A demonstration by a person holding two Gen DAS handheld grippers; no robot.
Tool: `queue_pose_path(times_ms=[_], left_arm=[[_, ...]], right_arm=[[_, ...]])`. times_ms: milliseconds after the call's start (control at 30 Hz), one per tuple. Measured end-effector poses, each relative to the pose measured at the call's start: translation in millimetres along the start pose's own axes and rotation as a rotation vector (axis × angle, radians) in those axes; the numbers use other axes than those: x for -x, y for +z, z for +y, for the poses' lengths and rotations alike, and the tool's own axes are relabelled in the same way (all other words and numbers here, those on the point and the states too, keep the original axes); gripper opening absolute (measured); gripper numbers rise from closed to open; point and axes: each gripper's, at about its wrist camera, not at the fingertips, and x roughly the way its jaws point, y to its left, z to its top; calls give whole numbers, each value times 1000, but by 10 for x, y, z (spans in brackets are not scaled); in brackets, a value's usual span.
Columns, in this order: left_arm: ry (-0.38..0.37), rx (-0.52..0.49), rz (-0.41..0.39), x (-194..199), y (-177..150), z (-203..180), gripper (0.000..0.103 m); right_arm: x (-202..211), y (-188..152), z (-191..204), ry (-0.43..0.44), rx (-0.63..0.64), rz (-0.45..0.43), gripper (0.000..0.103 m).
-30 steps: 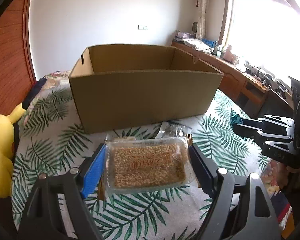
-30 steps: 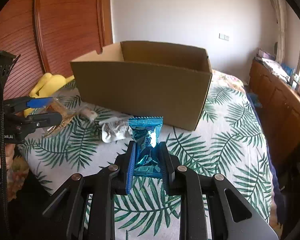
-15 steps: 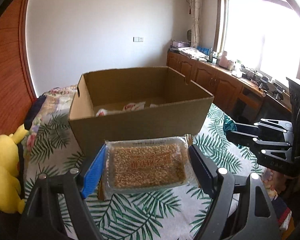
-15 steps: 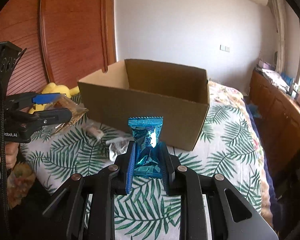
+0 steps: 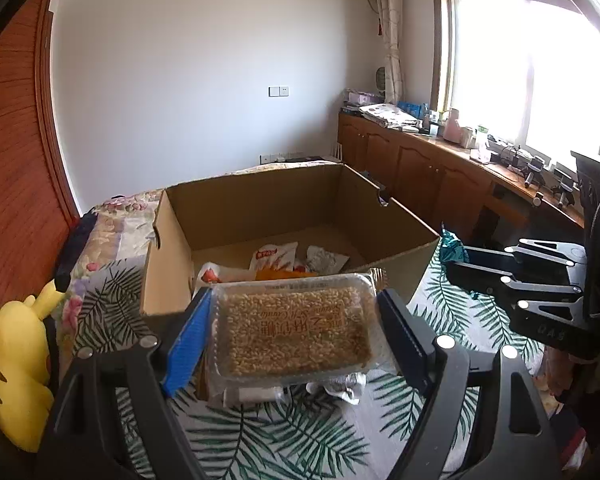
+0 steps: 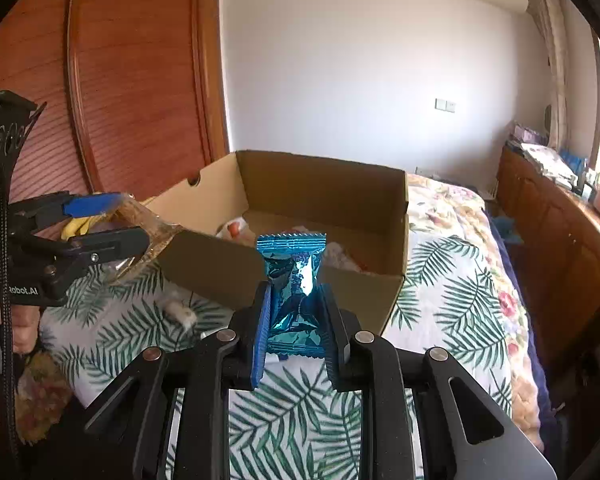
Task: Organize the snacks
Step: 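Lift both held snacks and carry them over the cardboard box, then open the right tool to drop the blue candy into the box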
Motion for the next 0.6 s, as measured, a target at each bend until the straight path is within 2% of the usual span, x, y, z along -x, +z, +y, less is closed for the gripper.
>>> queue_pose_path(times_ms=[300, 600], left_arm=[[16, -13, -3, -190, 187, -1, 82], [54, 19, 32, -521, 341, 117, 82]], right_arm=[[-190, 123, -87, -12, -14, 11, 21], [-424, 251, -229, -36, -37, 39, 21]])
